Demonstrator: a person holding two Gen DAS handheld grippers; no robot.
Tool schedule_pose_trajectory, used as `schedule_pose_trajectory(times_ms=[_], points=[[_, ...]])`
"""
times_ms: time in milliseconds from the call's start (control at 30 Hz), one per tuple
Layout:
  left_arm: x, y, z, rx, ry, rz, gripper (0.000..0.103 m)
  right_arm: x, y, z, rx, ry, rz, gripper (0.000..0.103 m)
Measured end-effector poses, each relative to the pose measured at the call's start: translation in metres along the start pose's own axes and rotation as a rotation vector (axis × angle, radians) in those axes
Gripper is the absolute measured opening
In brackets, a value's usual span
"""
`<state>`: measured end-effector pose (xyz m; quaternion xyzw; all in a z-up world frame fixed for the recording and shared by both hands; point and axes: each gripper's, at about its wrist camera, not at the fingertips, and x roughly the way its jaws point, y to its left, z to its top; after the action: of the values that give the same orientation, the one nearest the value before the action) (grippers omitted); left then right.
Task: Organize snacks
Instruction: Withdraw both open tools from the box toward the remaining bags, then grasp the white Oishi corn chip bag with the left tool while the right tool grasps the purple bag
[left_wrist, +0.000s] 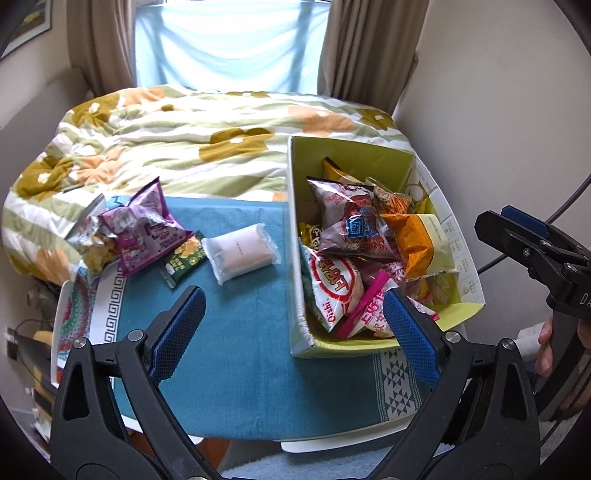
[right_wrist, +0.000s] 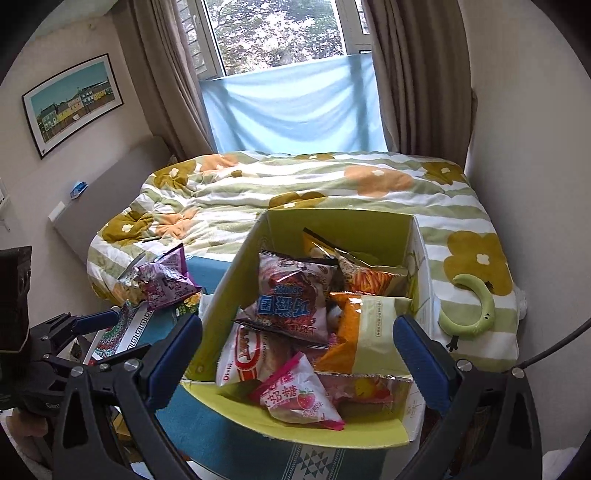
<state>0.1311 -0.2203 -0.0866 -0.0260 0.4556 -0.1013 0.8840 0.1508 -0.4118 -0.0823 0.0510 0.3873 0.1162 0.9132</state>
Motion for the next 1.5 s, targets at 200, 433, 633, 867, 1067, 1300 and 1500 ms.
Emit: schedule_pose_trajectory(times_ms=[200,433,633,867,1067,1300,1500], points=[[-0.027,0.042,-0.015,-0.084,-0.035,0.076,0.096,0.002,0.036,0.005,-0.058,-0.019,0.092,0.103],[-0.046,0.116,-0.020,-0.204,-0.068,0.156,0.096,0.018,0.088,0.012,-0.139,-0.032,0.151,0.103],[-0.042,0.190,-0.012,-0.266,-0.061,0.176,0.096,0.051,0.132,0.024,-0.145,-0.020,0.185,0.103],[-0.004,0.283,0.004,-0.333,0.013,0.128,0.096,0.111,0.181,0.040,-0.126,0.044,0.184,0.103],[0.054,0.340,0.017,-0.378,0.104,0.038,0.096,0.178,0.211,0.050,-0.074,0.126,0.179,0.103],[0.126,0.372,0.030,-0.355,0.202,-0.040,0.096,0.247,0.234,0.045,-0.083,0.242,0.151,0.103],[0.168,0.385,0.037,-0.342,0.259,-0.057,0.096,0.281,0.249,0.035,-0.127,0.279,0.147,0.103]])
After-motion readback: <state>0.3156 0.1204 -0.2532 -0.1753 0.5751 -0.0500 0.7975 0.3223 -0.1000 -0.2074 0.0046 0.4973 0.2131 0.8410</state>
